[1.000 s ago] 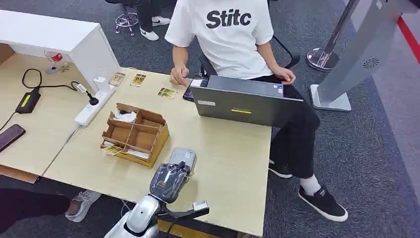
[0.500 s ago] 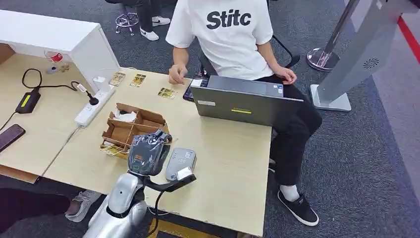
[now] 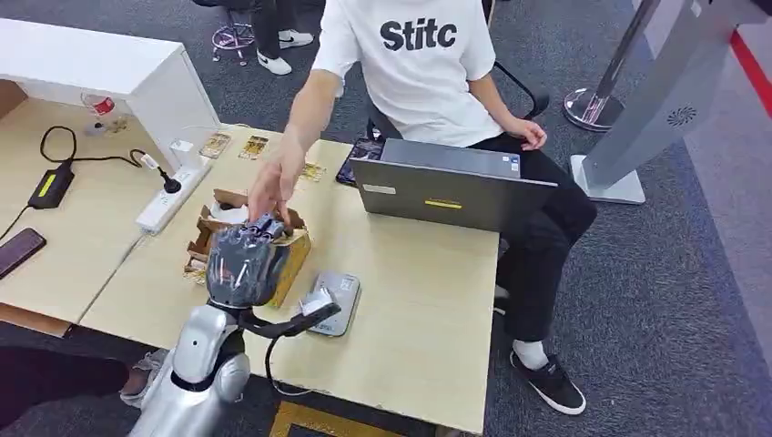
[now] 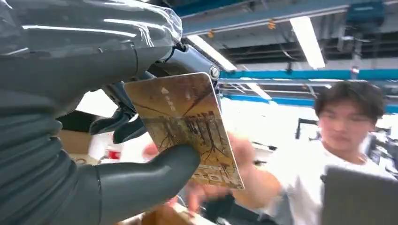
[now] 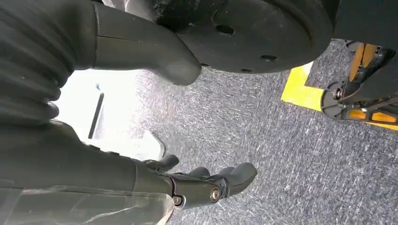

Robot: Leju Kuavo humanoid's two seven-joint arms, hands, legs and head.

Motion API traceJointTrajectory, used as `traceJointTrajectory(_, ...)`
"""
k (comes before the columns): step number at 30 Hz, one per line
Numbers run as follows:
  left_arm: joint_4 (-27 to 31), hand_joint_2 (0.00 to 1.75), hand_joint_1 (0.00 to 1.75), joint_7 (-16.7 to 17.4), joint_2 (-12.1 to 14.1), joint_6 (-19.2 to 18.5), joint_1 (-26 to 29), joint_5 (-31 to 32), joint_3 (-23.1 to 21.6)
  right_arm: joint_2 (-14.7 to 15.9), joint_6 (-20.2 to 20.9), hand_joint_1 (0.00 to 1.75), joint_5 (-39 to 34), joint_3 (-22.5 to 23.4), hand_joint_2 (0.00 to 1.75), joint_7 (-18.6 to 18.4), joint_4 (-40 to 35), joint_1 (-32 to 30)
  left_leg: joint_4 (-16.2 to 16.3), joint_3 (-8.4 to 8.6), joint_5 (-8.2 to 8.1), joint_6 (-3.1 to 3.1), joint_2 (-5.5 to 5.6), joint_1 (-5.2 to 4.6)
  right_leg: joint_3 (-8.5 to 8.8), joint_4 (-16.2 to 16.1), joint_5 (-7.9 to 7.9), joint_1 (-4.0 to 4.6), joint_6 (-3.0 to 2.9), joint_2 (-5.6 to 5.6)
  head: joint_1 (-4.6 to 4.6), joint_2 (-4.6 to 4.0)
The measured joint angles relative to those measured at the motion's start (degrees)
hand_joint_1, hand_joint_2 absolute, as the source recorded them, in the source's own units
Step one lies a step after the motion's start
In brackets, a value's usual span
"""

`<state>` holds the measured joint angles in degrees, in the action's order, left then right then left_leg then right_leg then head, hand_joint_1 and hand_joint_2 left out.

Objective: Pass the card to the sensor for recognition and then transmit it.

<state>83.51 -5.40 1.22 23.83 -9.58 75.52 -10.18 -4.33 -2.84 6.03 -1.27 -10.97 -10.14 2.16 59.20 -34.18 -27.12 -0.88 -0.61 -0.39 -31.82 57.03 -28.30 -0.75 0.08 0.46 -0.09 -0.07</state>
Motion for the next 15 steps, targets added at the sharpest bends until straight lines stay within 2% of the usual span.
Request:
traceJointTrajectory(5,3.8,1.75,1.75,-2.1,0.2,-1.6,0.5,-4.9,3.9,0.0,0.0,0.00,0.2,0.1,1.75,0.0,0.0,0.0,0.0,0.00,0.00,0.00,0.00,0.01,0.00,0.0,0.00,0.00,0.00,-0.01,0.00,0.00)
traceJointTrajectory(12,6.2,1.75,1.75,-3.1,0.0,-1.8,1.4,-6.3,6.9,0.0,0.0,0.00,0.4,0.1,1.75,0.2,0.0,0.0,0.0,-0.01,0.00,0.00,-0.01,0.01,0.00,0.0,0.00,-0.01,0.00,0.00,0.00,0.00)
traceJointTrajectory(13,6.3,1.75,0.65,-3.2,-0.1,-1.8,1.5,-6.3,7.3,0.0,0.0,0.00,0.5,0.1,1.75,0.1,0.0,0.0,0.0,-0.01,0.00,0.00,-0.01,0.01,0.00,0.0,0.00,-0.01,0.00,0.00,0.00,0.00)
traceJointTrajectory(14,6.3,1.75,0.00,-3.3,-0.2,-1.8,1.5,-6.3,7.6,0.0,0.0,0.00,0.5,0.1,1.75,0.1,0.0,0.0,0.0,-0.02,0.00,0.00,-0.01,0.01,0.00,0.0,0.00,-0.01,0.00,0.00,0.02,0.00)
traceJointTrajectory(15,6.4,1.75,0.00,-3.4,-0.3,-1.8,1.7,-6.2,7.7,0.0,0.0,0.00,0.5,0.1,1.75,0.1,0.0,0.0,0.0,-0.02,0.00,0.00,-0.01,0.00,0.00,0.0,0.00,-0.02,0.00,0.00,0.02,0.00)
